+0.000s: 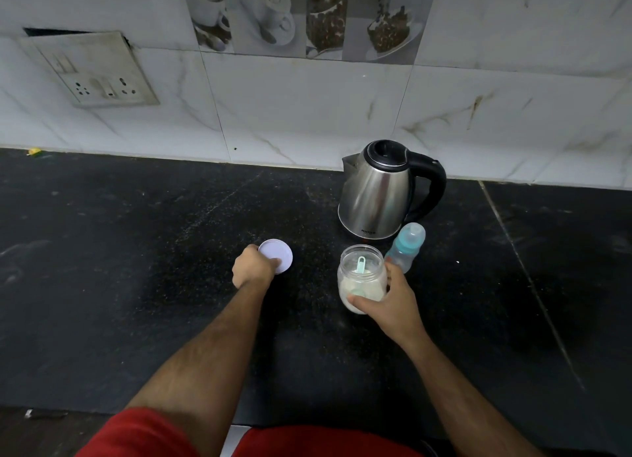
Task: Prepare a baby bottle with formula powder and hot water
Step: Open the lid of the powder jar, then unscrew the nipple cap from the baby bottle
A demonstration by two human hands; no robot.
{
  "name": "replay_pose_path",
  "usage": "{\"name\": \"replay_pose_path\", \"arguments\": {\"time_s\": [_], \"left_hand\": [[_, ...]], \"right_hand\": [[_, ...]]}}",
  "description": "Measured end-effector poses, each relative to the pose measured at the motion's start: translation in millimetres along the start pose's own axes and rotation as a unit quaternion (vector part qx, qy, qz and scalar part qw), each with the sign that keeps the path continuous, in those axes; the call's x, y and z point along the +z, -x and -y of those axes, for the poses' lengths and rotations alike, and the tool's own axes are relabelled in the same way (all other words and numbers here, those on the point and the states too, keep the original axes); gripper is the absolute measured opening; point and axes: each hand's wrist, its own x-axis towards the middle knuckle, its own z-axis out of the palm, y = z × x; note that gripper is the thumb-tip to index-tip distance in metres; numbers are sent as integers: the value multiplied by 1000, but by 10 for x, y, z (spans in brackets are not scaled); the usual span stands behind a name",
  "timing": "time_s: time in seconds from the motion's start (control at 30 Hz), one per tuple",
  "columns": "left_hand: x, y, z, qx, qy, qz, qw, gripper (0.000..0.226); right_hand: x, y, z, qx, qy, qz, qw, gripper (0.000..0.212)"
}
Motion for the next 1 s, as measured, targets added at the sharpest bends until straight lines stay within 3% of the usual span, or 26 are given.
{"name": "replay_pose_path", "arguments": {"time_s": [0.13, 0.43, 0.57, 0.7, 0.87, 1.0], "left_hand": [[8, 5, 48, 22, -81, -27, 996, 55], [-24, 69, 131, 71, -108, -53, 990, 56], [-35, 213, 96, 189, -96, -98, 972, 44], [62, 423, -5, 306, -8, 21, 952, 31], [165, 639, 5, 320, 94, 182, 925, 43], [132, 634, 70, 295, 153, 195, 923, 45]], "right_hand": [[-6, -9, 8, -6, 8, -5, 1000, 72], [13, -53, -23, -11, 4, -7, 1000, 71], [28, -110, -46, -14, 28, -19, 999, 72], [120, -214, -69, -8, 45, -9, 999, 76], [306, -321, 19, -9, 22, 25, 999, 79], [440, -367, 109, -9, 13, 46, 999, 78]]}}
